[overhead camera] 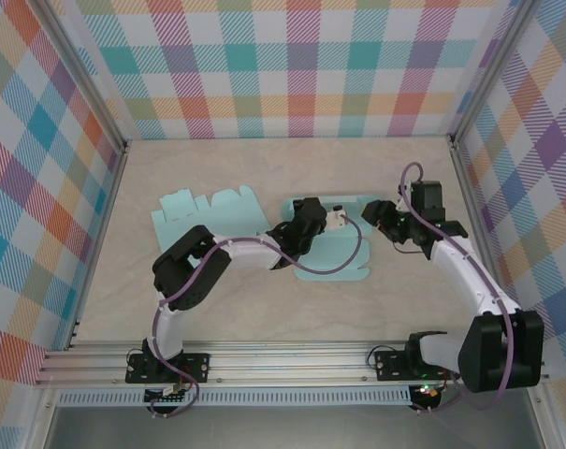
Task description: Fold the paper box
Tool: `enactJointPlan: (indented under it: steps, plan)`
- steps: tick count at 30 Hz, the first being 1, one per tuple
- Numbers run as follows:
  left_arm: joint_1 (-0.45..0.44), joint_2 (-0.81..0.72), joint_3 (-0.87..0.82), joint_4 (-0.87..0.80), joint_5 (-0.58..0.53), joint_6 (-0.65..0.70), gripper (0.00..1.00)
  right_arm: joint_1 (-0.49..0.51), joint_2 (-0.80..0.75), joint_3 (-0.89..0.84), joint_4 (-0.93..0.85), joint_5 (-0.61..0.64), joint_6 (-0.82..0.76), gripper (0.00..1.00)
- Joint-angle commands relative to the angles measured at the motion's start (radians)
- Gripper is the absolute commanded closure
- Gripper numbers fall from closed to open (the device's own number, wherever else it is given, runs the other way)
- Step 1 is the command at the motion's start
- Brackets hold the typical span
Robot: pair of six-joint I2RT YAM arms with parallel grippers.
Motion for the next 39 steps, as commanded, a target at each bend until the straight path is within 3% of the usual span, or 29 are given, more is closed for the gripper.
enactJointPlan:
  steps: [1,9,24,31,39]
  plan:
    - [-0.013,0.021,-0.014,0.055,-0.018,0.018,1.00,-0.010,-0.030,-0.057,-0.030,0.076,0.008,0.46]
    - [-0.015,0.037,-0.009,0.057,-0.031,0.024,1.00,-0.011,0.007,-0.143,0.062,0.156,-0.022,0.42]
    - [-0.014,0.072,0.031,0.049,-0.036,0.030,1.00,-0.009,0.281,-0.085,0.313,0.103,-0.091,0.43]
    - [-0.014,0.084,0.046,0.046,-0.042,0.031,1.00,-0.002,0.409,-0.040,0.374,0.030,-0.075,0.52]
    - [-0.014,0.093,0.063,0.047,-0.052,0.024,1.00,0.014,0.419,-0.050,0.419,-0.022,-0.032,0.60]
